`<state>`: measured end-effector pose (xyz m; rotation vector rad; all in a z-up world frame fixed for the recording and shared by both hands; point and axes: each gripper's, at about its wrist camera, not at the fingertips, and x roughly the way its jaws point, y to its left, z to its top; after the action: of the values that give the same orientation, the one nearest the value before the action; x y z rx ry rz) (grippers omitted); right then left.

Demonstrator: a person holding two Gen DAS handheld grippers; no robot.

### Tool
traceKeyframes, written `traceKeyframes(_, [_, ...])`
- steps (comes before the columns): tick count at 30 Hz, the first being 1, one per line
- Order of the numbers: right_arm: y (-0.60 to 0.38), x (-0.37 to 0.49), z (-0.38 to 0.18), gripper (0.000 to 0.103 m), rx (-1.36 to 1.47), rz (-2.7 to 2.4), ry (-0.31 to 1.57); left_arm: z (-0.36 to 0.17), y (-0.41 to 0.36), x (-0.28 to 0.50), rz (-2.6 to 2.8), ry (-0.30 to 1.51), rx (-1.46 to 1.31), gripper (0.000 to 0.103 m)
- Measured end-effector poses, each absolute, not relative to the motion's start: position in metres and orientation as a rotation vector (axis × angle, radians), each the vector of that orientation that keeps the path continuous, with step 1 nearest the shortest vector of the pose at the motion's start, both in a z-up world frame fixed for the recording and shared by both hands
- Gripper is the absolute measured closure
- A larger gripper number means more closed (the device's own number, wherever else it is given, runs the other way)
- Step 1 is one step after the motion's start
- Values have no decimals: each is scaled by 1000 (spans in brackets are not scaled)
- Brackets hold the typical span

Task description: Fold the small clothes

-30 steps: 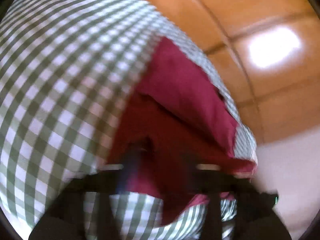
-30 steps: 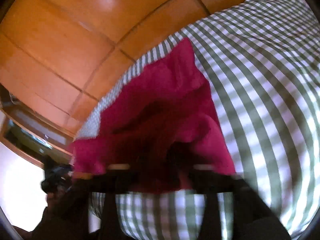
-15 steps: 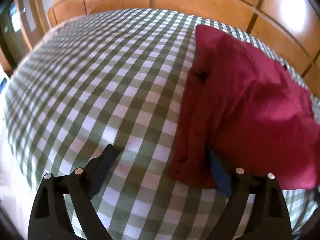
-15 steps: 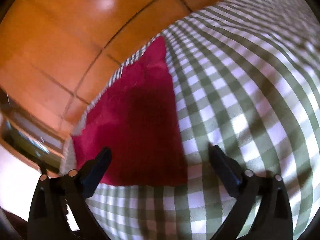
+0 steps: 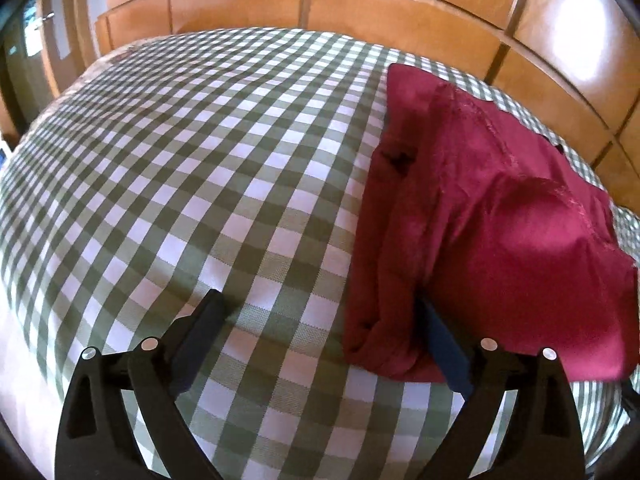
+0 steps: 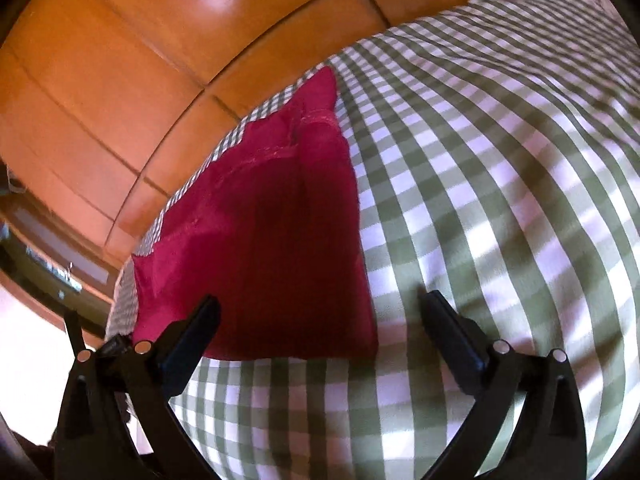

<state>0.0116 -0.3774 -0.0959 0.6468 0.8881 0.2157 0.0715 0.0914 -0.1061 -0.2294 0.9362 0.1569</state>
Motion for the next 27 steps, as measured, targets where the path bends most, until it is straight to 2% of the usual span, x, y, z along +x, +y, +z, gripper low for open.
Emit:
traceKeyframes(11, [-358, -4, -87, 2, 607, 69, 955, -95, 98, 44, 54, 878, -231, 9])
traceKeyframes(12, [-356, -5, -86, 2, 586, 62, 969, -92, 99, 39, 38, 862, -240, 11])
traceKeyframes(15, [-357, -5, -81, 3, 588, 45, 984, -86, 103, 38, -8, 857, -249, 27])
traceKeyframes(16, [-360, -5, -78, 4, 601, 39, 981, -82, 104, 42, -28, 856, -251, 29])
traceKeyframes(19, [-368, 2, -61, 19, 552, 15, 938, -71, 104, 57, -70, 838, -252, 38])
traceKeyframes(23, [-376, 32, -49, 33, 504, 1, 911, -53, 90, 87, -125, 801, -205, 39])
traceKeyframes(27, [-372, 67, -54, 35, 456, 4, 929, -56, 81, 119, -135, 825, -198, 39])
